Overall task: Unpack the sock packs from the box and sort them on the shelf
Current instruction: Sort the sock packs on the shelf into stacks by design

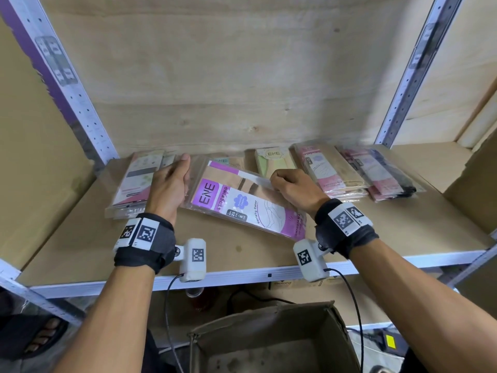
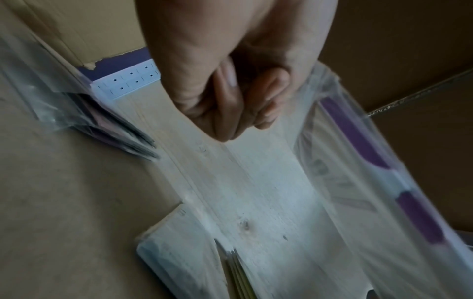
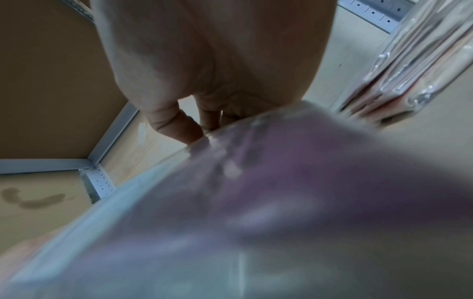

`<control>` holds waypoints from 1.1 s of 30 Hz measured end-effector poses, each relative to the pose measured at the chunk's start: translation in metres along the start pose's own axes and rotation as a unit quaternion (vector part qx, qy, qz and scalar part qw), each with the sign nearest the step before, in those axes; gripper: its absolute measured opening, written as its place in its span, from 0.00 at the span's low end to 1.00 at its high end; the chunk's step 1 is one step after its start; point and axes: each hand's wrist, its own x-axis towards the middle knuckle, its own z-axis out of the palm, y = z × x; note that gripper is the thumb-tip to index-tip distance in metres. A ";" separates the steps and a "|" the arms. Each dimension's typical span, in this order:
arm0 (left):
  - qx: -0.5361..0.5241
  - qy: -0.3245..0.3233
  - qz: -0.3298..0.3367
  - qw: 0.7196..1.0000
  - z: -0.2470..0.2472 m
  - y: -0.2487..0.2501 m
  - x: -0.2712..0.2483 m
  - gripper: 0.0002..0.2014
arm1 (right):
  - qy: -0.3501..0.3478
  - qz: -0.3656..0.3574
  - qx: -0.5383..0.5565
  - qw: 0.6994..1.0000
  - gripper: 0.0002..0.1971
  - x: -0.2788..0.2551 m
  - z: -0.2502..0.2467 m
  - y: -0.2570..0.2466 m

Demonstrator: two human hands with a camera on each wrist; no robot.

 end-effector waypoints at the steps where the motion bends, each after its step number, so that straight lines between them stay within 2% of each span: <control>1: 0.005 -0.001 0.003 1.000 0.000 -0.001 0.001 0.22 | 0.001 -0.001 -0.002 1.000 0.17 0.000 -0.001 0.001; 5: -0.037 -0.027 -0.012 0.999 0.001 -0.001 0.003 0.13 | -0.003 0.001 0.005 1.000 0.18 0.001 0.001 0.002; 8: -0.123 -0.036 -0.044 0.991 0.003 0.001 0.002 0.09 | -0.008 0.008 0.014 1.000 0.17 0.002 0.004 0.002; 11: -0.180 -0.039 -0.079 0.980 0.007 0.004 -0.001 0.10 | -0.016 0.013 0.038 0.999 0.18 0.002 0.007 0.002; 14: -0.231 -0.039 -0.102 0.967 0.009 0.008 -0.005 0.16 | -0.023 0.018 0.049 0.998 0.19 0.002 0.009 0.001; 16: -0.247 -0.050 -0.113 0.961 0.009 0.010 -0.007 0.10 | -0.023 0.025 0.062 0.997 0.18 0.002 0.011 0.000; 17: -0.249 -0.056 -0.119 0.960 0.009 0.011 -0.008 0.11 | -0.020 0.027 0.069 0.997 0.17 0.002 0.011 0.000; 19: -0.250 -0.056 -0.127 0.958 0.010 0.011 -0.008 0.19 | -0.016 0.028 0.075 0.997 0.16 0.002 0.012 0.000; 25: -0.285 -0.108 -0.116 0.945 0.010 0.013 -0.009 0.21 | -0.023 0.050 0.101 0.993 0.15 0.003 0.015 0.002; 27: -0.287 -0.094 -0.122 0.945 0.010 0.012 -0.009 0.20 | -0.024 0.052 0.104 0.993 0.15 0.002 0.016 0.003; 31: -0.200 -0.038 -0.100 0.974 0.006 0.009 -0.003 0.15 | -0.025 0.061 0.121 0.990 0.19 0.000 0.013 0.005; 33: -0.202 -0.031 -0.097 0.974 -0.004 0.006 0.004 0.21 | -0.021 0.069 0.143 0.987 0.20 0.001 0.010 0.002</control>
